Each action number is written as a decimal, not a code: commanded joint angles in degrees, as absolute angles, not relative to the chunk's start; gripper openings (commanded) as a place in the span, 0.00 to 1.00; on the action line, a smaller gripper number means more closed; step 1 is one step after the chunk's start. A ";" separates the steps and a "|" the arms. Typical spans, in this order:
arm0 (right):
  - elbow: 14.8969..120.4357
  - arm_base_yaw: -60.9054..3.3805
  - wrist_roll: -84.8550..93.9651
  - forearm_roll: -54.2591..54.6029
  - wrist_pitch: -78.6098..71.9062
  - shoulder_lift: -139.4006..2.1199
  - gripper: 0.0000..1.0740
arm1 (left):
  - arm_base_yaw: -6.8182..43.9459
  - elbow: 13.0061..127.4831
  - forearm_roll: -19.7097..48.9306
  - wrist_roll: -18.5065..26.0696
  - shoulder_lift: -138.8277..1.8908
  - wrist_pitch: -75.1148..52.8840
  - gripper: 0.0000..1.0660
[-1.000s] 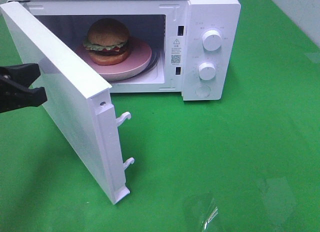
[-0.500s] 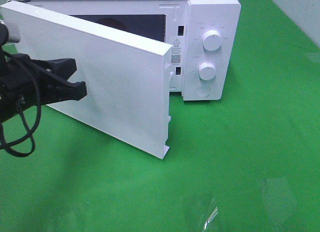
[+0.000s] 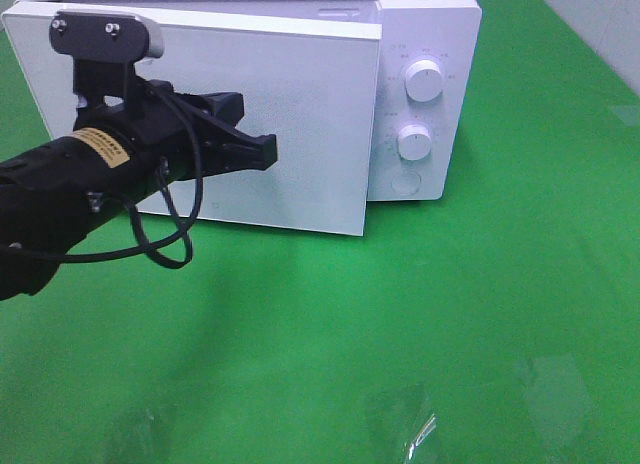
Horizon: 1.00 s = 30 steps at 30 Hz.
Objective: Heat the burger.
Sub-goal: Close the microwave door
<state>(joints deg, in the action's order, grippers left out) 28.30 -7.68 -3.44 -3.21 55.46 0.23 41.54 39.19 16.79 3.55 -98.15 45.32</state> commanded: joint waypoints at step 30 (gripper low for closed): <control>28.13 -7.39 -2.86 -3.15 54.83 1.72 0.71 | 42.80 66.58 20.51 6.36 -114.02 33.63 0.00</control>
<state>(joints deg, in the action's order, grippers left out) 28.30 -7.68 -3.44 -3.21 55.46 0.23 43.43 65.49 18.56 6.07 -113.73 31.91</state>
